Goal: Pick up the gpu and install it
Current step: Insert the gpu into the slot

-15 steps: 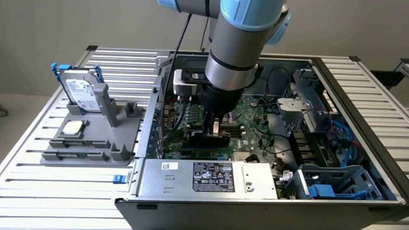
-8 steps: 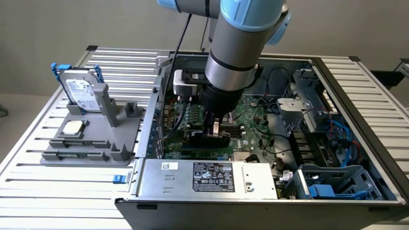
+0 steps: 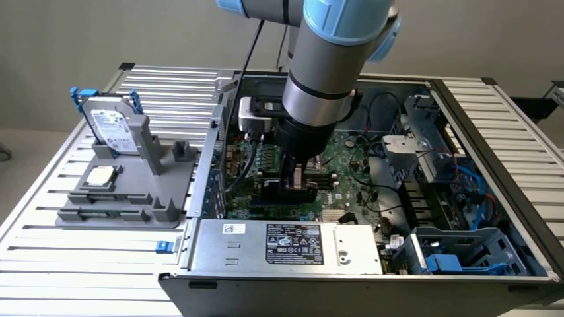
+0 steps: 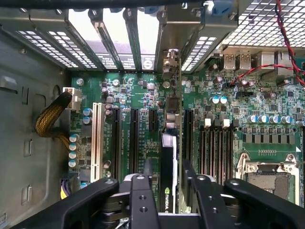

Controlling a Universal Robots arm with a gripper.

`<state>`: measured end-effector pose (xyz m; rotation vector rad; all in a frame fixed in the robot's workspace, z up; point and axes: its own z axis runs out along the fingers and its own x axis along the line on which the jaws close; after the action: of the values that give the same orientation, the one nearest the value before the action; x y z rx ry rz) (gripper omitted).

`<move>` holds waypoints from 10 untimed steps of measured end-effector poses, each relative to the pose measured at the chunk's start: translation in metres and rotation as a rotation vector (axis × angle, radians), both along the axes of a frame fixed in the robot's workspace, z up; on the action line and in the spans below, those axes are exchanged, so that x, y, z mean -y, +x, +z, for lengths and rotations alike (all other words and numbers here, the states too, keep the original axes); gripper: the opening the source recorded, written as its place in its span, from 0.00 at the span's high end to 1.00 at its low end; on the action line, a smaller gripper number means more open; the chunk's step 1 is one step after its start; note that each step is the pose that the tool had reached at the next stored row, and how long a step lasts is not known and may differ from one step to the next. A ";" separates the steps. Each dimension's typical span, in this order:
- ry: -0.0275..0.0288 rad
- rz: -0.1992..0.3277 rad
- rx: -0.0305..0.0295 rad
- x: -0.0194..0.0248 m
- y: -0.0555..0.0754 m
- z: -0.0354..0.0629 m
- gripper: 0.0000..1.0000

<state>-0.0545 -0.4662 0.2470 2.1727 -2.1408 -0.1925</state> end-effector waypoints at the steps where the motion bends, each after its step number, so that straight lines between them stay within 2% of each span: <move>1: -0.0001 0.000 -0.0001 0.0000 0.000 0.0000 0.60; 2: -0.0002 0.000 -0.0001 0.0000 0.000 0.0001 0.54; 5: -0.0003 0.000 -0.0003 -0.0001 0.000 0.0028 0.54; 10: -0.0002 0.000 -0.0019 -0.0001 0.000 0.0221 0.54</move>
<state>-0.0545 -0.4660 0.2691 2.1715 -2.1397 -0.1942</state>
